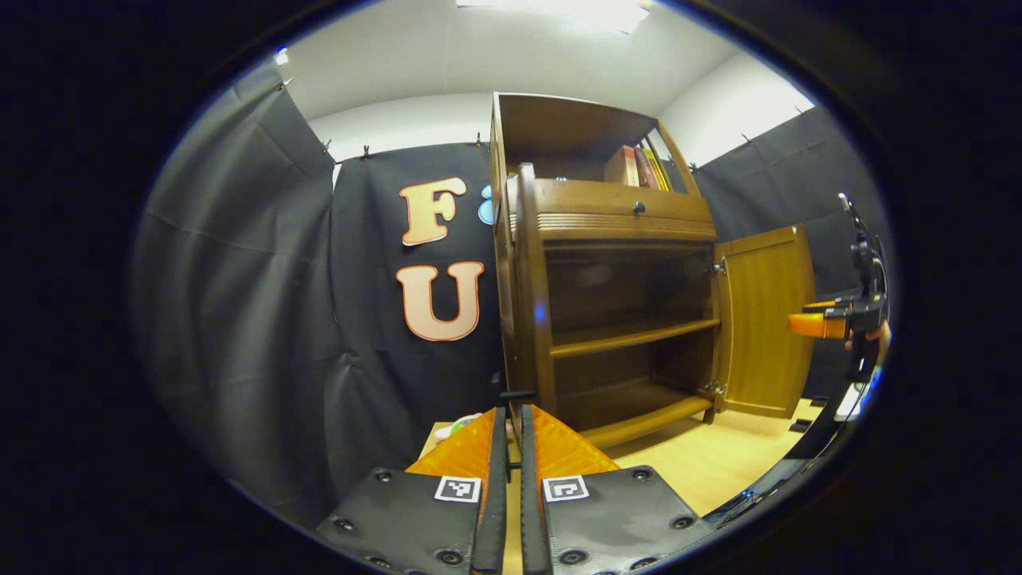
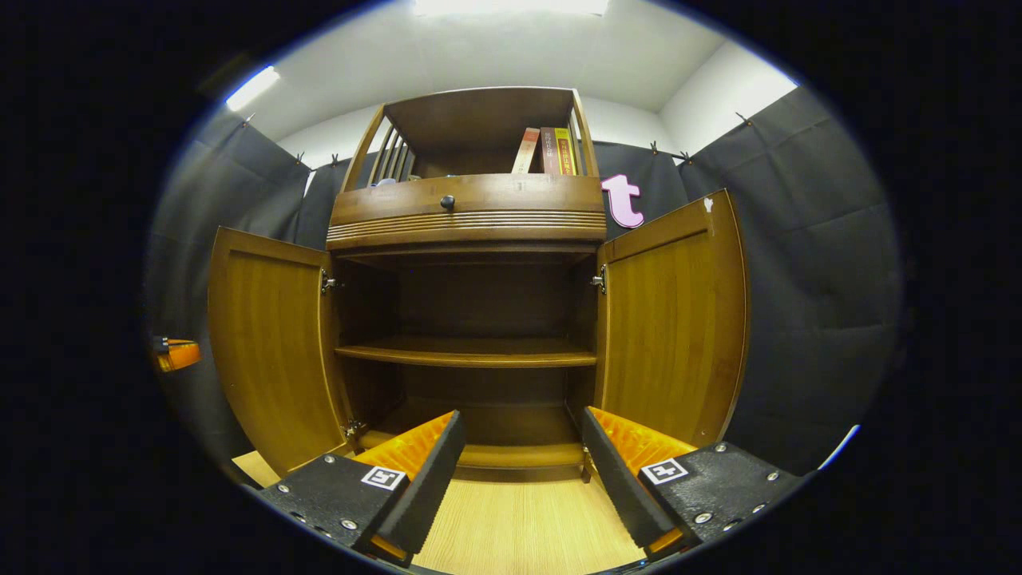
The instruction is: Open the right door of the double-door shoe cabinet with the right hand, and open the left door with the left hand.
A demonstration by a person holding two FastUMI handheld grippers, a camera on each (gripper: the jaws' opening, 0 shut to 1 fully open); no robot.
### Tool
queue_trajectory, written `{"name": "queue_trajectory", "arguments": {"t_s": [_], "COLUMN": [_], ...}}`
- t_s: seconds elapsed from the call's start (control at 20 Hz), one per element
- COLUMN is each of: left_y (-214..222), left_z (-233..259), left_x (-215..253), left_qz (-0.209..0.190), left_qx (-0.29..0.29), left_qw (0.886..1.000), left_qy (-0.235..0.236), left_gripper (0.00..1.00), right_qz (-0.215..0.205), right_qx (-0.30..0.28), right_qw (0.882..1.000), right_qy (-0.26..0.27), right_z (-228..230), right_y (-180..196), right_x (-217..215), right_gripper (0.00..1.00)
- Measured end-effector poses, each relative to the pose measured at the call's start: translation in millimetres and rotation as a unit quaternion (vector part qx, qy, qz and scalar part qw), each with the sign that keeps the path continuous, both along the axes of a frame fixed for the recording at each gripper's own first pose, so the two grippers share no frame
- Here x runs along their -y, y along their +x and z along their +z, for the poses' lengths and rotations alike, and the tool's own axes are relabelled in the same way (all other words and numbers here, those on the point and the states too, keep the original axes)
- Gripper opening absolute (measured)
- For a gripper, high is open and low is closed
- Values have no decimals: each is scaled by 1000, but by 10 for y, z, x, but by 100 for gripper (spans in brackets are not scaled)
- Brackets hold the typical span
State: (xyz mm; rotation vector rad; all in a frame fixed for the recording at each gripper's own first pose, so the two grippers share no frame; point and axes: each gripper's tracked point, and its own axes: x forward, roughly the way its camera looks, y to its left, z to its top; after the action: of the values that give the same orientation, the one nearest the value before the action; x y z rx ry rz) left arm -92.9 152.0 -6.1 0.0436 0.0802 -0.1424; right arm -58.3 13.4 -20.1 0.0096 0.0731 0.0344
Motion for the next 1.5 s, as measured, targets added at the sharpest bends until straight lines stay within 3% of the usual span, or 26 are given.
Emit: {"name": "queue_trajectory", "arguments": {"t_s": [0.05,0.15,0.2,0.25,0.3,0.4,0.6,0.7,0.8,1.05,1.1,1.5], "left_y": [16,142,206,272,346,491,646,667,693,707,724,743], "left_z": [95,259,323,380,386,308,138,44,-92,-185,-186,-72], "left_x": [137,336,513,722,928,1270,1557,1701,1812,1958,1955,1828], "left_qz": [3,33,37,36,34,33,76,83,91,95,99,131], "left_qx": [6,25,35,44,45,39,44,46,39,26,28,42], "left_qw": [1000,999,999,998,997,996,995,994,993,992,992,989], "left_qy": [-3,1,-10,-26,-45,-75,-57,-58,-63,-77,-70,-57], "left_gripper": [15,14,14,15,15,15,17,25,43,99,95,95], "right_qz": [4,13,19,23,24,30,32,34,37,49,50,62], "right_qx": [0,3,4,5,2,2,6,1,-4,-2,-2,-3], "right_qw": [1000,1000,1000,1000,1000,1000,999,999,999,998,998,996], "right_qy": [2,1,0,-3,-6,-7,6,21,35,46,43,58], "right_z": [13,60,82,105,116,124,93,-5,-81,-38,-35,-135], "right_y": [7,7,2,5,18,2,-52,-107,-136,-40,-34,-11], "right_x": [15,40,50,78,114,165,322,390,464,590,598,493], "right_gripper": [92,92,100,100,92,92,92,92,92,92,92,92]}}
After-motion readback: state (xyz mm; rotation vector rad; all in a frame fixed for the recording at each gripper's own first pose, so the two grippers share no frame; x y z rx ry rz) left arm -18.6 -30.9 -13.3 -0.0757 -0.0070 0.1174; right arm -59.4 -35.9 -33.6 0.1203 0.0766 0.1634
